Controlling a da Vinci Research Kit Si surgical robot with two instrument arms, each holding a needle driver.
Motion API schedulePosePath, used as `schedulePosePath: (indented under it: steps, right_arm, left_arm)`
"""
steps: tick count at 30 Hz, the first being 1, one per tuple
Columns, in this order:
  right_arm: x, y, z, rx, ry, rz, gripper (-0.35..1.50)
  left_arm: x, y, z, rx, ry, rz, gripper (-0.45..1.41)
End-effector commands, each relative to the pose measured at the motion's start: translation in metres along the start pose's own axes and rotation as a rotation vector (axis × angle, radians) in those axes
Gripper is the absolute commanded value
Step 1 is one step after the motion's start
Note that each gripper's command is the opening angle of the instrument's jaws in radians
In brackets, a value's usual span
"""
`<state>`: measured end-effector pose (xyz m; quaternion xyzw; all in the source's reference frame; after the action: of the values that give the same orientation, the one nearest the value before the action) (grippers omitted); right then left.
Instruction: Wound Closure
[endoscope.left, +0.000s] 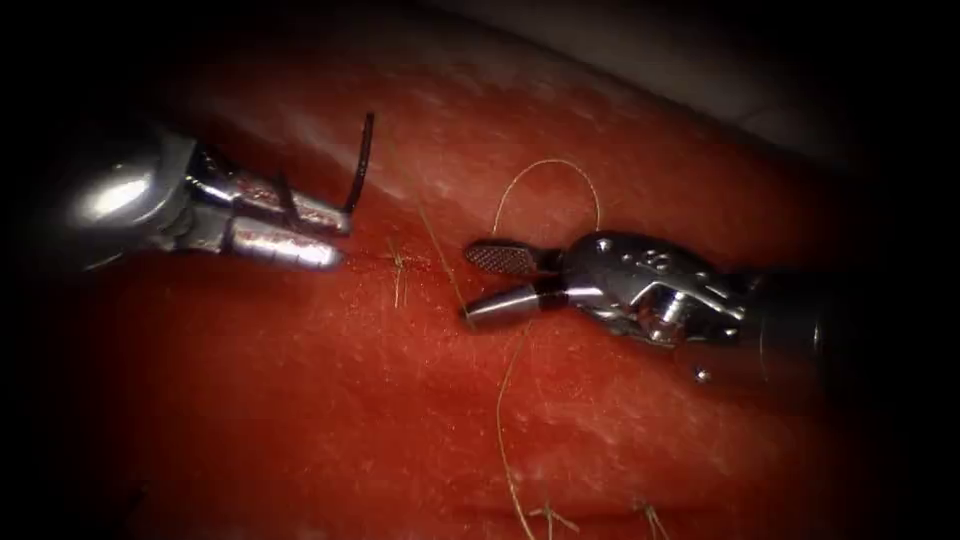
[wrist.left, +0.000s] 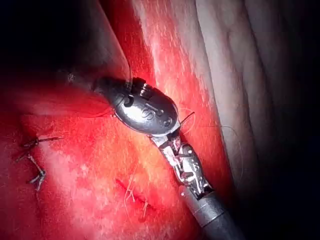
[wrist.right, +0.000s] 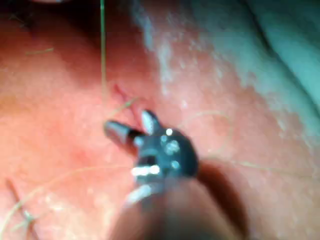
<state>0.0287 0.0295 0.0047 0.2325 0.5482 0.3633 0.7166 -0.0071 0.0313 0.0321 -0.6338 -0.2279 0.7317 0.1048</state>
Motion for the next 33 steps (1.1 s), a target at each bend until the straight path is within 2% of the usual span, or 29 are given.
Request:
schedulePosePath:
  steps: [1,5,8,12,14,16,20,23,26,27,28,29,33]
  right_arm:
    - [0.0000,0.0002,0.0007,0.003,0.001,-0.004,0.84]
    - [0.0002,0.0005,0.0000,-0.004,0.001,-0.021,0.83]
    - [0.0018,0.0010,-0.0009,-0.128,0.025,-0.098,0.79]
    - [0.0023,0.0010,-0.0020,-0.161,0.049,-0.100,0.79]
    - [0.0020,0.0002,-0.0018,-0.075,0.038,-0.099,0.76]
    - [0.0017,-0.0006,-0.0009,-0.039,0.031,-0.103,0.74]
    - [0.0007,-0.0014,0.0007,0.004,0.016,-0.116,0.71]
    - [-0.0005,-0.0012,0.0014,-0.003,-0.016,-0.114,0.68]
    - [-0.0012,-0.0004,0.0017,-0.010,-0.024,-0.109,0.44]
    - [-0.0013,-0.0004,0.0017,-0.004,-0.026,-0.103,0.12]
    - [-0.0013,-0.0006,0.0017,0.028,-0.033,-0.104,-0.30]
    - [-0.0014,-0.0007,0.0017,0.035,-0.035,-0.105,-0.35]
    - [-0.0019,-0.0020,0.0014,0.067,-0.069,-0.072,-0.35]
  left_arm:
    - [-0.0005,-0.0001,0.0005,-0.002,0.001,-0.001,-0.35]
    - [-0.0001,-0.0001,-0.0002,-0.002,0.004,0.001,-0.35]
    - [0.0001,-0.0001,-0.0007,0.002,0.004,-0.003,-0.35]
    - [0.0000,-0.0001,-0.0008,0.007,0.004,-0.004,-0.35]
    - [0.0000,-0.0002,-0.0008,0.011,0.003,-0.005,-0.35]
    - [0.0000,-0.0002,-0.0008,0.012,0.003,-0.005,-0.35]
    - [-0.0002,-0.0005,-0.0008,0.015,0.003,-0.006,-0.35]
    - [-0.0002,-0.0005,-0.0008,0.019,0.002,-0.006,-0.35]
    - [-0.0002,-0.0005,-0.0007,0.022,0.002,-0.007,-0.35]
    - [-0.0003,-0.0006,-0.0006,0.023,0.001,-0.007,-0.35]
    - [-0.0004,-0.0006,-0.0003,0.020,0.001,-0.005,-0.35]
    - [-0.0005,-0.0006,-0.0003,0.021,0.000,-0.005,-0.35]
    - [-0.0006,-0.0009,-0.0003,0.021,0.001,0.007,-0.35]
